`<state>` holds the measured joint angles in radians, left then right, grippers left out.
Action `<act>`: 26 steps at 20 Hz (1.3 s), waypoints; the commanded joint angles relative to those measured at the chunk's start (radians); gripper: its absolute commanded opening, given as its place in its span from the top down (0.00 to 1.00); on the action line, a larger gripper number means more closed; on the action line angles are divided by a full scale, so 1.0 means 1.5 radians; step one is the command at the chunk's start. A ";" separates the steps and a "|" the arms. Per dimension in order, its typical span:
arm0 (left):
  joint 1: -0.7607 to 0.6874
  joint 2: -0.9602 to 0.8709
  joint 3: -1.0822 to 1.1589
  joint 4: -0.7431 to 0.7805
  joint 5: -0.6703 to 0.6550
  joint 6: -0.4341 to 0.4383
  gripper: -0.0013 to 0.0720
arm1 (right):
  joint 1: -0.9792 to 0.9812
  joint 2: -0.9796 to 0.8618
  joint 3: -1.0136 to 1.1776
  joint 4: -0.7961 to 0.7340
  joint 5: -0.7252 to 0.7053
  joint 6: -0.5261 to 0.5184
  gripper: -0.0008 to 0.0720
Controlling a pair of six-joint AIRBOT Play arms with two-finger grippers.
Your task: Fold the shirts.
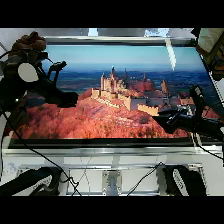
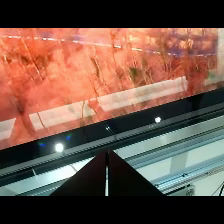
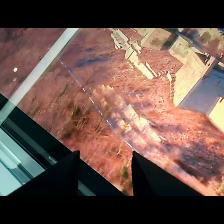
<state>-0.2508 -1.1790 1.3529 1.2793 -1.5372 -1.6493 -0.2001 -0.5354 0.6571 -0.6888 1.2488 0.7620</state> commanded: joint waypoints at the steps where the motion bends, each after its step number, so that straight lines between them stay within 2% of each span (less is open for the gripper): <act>1: 0.001 0.001 0.001 0.000 0.006 0.000 0.97 | 0.000 0.000 0.000 -0.001 -0.006 0.000 0.49; 3: 0.001 0.001 0.000 0.001 0.021 0.000 0.97 | 0.000 0.000 0.000 -0.001 -0.005 0.005 0.49; 5: 0.001 0.001 0.000 -0.001 0.037 0.000 0.97 | 0.000 0.000 0.000 0.000 -0.003 0.061 0.49; 9: 0.001 0.001 0.001 0.000 0.047 0.001 0.97 | 0.000 0.000 0.000 0.000 -0.017 0.096 0.49; 11: 0.001 0.001 0.000 0.004 0.064 0.002 0.97 | 0.000 0.000 0.000 0.000 -0.013 0.146 0.49; 13: 0.001 0.000 0.000 0.037 0.122 0.051 0.96 | 0.000 0.000 0.000 -0.001 -0.012 0.194 0.49; 15: 0.001 0.001 0.001 0.152 0.192 0.088 0.95 | 0.000 0.000 0.000 -0.001 -0.009 0.196 0.49; 19: 0.003 0.000 0.001 0.559 0.274 0.028 0.95 | 0.000 0.000 0.000 -0.001 -0.004 0.196 0.49; 20: 0.011 0.000 0.001 0.620 0.289 0.028 0.95 | 0.000 0.000 0.000 -0.001 -0.004 0.196 0.49; 21: 0.029 0.000 0.001 0.650 0.310 0.029 0.95 | 0.000 0.000 0.000 -0.001 -0.009 0.196 0.49; 24: 0.127 -0.010 0.001 0.642 0.330 0.028 0.92 | 0.000 0.000 0.000 0.000 -0.045 0.204 0.49; 25: 0.169 -0.018 0.000 0.633 0.325 0.022 0.73 | 0.000 0.000 0.000 -0.001 -0.056 0.234 0.49; 26: 0.209 -0.026 0.000 0.618 0.322 0.008 0.66 | 0.000 0.000 0.000 -0.001 -0.056 0.264 0.49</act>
<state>-0.0677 -1.1973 1.3529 2.1544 -1.0786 -1.6085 -0.2001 -0.5354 0.6571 -0.6903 1.1999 1.0809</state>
